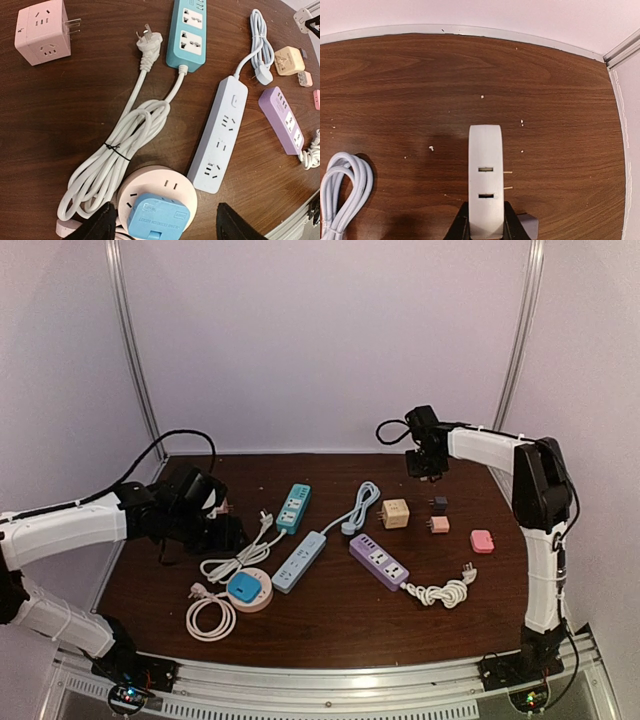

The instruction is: Pull the plug off the socket

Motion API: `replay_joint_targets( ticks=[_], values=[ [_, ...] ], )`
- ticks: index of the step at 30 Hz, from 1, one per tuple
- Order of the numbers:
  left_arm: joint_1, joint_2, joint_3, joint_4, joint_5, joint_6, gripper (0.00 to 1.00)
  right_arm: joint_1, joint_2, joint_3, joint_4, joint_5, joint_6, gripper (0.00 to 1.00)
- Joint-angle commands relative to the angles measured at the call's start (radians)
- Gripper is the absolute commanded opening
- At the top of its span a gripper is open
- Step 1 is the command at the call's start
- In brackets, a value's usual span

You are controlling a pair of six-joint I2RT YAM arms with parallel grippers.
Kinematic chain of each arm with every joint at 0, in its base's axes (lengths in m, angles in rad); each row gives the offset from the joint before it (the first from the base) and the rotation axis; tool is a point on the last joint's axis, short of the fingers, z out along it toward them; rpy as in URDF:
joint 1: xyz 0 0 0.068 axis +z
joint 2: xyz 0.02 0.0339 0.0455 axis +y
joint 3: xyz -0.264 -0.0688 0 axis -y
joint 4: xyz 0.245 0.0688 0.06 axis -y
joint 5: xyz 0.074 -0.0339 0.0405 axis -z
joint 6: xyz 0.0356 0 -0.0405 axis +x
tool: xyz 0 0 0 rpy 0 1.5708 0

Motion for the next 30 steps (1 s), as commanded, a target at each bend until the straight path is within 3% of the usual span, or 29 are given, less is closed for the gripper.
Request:
replay_joint_targets(
  ticks=[1, 10, 22, 30],
  values=[
    [-0.005, -0.032, -0.007, 0.000, -0.006, 0.011, 0.70, 0.000, 0.086, 0.100, -0.071, 0.124, -0.060, 0.00],
    [-0.005, -0.058, -0.016, -0.011, -0.018, 0.006, 0.70, 0.001, 0.217, 0.220, -0.114, 0.156, -0.096, 0.07],
    [-0.005, -0.041, -0.007, -0.011, -0.018, -0.008, 0.70, 0.003, 0.245, 0.243, -0.122, 0.080, -0.110, 0.28],
    [-0.006, -0.020, 0.000, -0.011, -0.011, -0.009, 0.70, 0.003, 0.243, 0.252, -0.140, 0.030, -0.099, 0.33]
  ],
)
